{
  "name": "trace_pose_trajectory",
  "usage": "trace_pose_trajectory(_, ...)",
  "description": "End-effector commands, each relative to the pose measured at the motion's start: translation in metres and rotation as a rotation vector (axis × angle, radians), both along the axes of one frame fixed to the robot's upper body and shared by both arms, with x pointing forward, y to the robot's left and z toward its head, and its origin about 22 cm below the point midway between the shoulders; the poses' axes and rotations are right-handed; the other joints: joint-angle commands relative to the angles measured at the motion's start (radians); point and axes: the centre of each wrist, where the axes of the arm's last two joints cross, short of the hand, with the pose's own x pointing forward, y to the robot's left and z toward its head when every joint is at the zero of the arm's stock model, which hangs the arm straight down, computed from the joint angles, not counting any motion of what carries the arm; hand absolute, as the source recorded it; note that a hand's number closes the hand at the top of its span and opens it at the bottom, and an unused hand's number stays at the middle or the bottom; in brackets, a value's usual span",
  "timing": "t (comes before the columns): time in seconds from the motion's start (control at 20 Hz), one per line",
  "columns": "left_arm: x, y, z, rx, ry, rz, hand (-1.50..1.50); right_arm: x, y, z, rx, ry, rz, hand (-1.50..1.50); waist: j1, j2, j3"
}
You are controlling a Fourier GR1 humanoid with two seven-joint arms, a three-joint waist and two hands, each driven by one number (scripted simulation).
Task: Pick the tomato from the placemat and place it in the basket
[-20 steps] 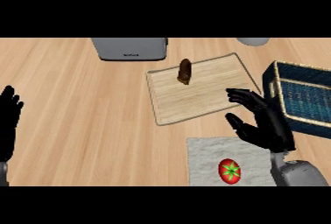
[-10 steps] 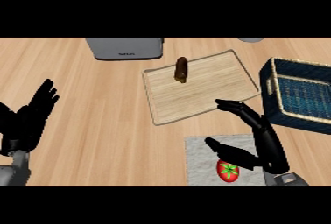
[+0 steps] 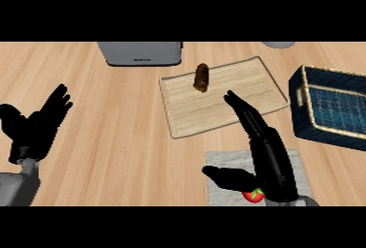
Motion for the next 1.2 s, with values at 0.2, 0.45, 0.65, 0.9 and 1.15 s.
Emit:
trace_pose_trajectory(0.2, 0.0, 0.01, -0.003, 0.022, 0.01, 0.018, 0.0, 0.014, -0.044, 0.041, -0.482, 0.228, -0.393, -1.5, -0.028, -0.007, -0.005)
trace_pose_trajectory(0.45, -0.001, 0.003, -0.006, -0.009, -0.008, 0.001, 0.0, -0.002, -0.042, 0.108, -0.537, 0.368, -0.397, -1.5, -0.003, -0.005, -0.001)
trace_pose_trajectory(0.65, 0.0, 0.012, 0.002, 0.017, 0.0, 0.02, 0.0, -0.02, -0.057, 0.116, -0.536, 0.52, -0.264, -1.5, -0.017, -0.007, 0.001)
trace_pose_trajectory(0.9, 0.001, 0.007, -0.001, -0.012, 0.003, 0.0, 0.0, -0.044, -0.071, 0.128, -0.488, 0.582, -0.222, -1.5, -0.011, -0.001, 0.002)
trace_pose_trajectory(1.15, 0.01, 0.001, 0.004, 0.01, -0.012, 0.005, 0.0, -0.079, -0.092, 0.148, -0.373, 0.552, -0.178, -1.5, -0.007, 0.001, 0.003)
